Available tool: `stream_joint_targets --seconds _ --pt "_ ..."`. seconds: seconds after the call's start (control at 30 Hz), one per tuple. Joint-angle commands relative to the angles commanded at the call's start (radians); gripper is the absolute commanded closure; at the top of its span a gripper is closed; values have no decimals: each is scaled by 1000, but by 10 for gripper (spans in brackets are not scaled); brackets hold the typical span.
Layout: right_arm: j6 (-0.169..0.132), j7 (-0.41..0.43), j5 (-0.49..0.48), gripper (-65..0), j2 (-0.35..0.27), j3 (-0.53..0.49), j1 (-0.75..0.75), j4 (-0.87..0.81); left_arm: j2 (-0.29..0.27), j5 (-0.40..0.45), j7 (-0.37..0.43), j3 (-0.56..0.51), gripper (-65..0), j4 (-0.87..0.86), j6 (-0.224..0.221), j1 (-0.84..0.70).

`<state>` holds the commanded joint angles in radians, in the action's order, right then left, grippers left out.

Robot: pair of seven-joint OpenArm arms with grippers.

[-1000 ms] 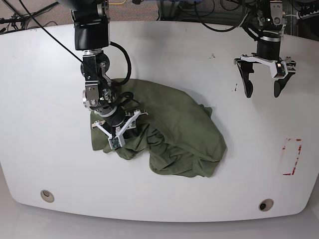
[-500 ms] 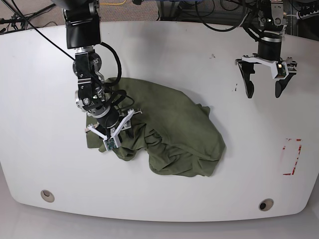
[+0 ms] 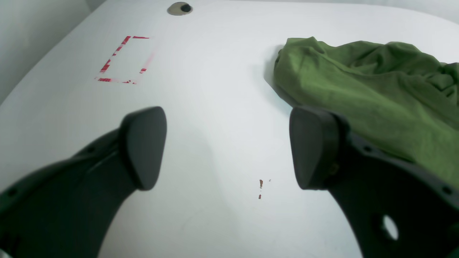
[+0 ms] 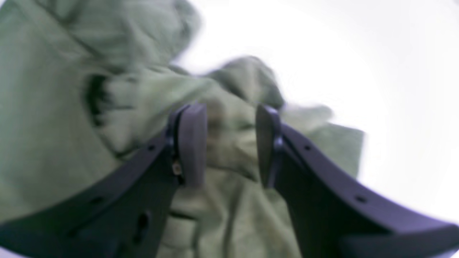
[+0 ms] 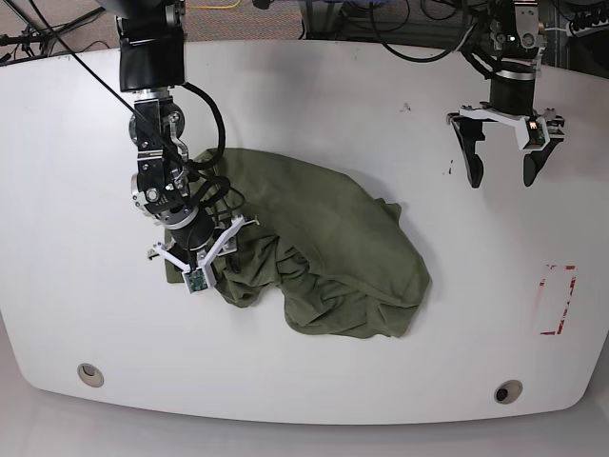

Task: Fold the T-shirt properly

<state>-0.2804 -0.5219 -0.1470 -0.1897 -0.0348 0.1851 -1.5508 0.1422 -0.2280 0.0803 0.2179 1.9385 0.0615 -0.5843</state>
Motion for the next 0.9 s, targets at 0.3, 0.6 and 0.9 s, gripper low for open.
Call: stream_joint_targets --seconds 0.3,0.6,0.9 --pt "1 -28 -2 -222 -3 13 7 -59 8 3 -4 -3 -503 1 3 1" --pt "0 -36 -6 -226 -4 7 52 -41 9 -1 2 2 -508 -1 3 -4" --pt "0 -22 -6 -222 0 -28 57 87 11 1 3 2 -507 0 2 -4"
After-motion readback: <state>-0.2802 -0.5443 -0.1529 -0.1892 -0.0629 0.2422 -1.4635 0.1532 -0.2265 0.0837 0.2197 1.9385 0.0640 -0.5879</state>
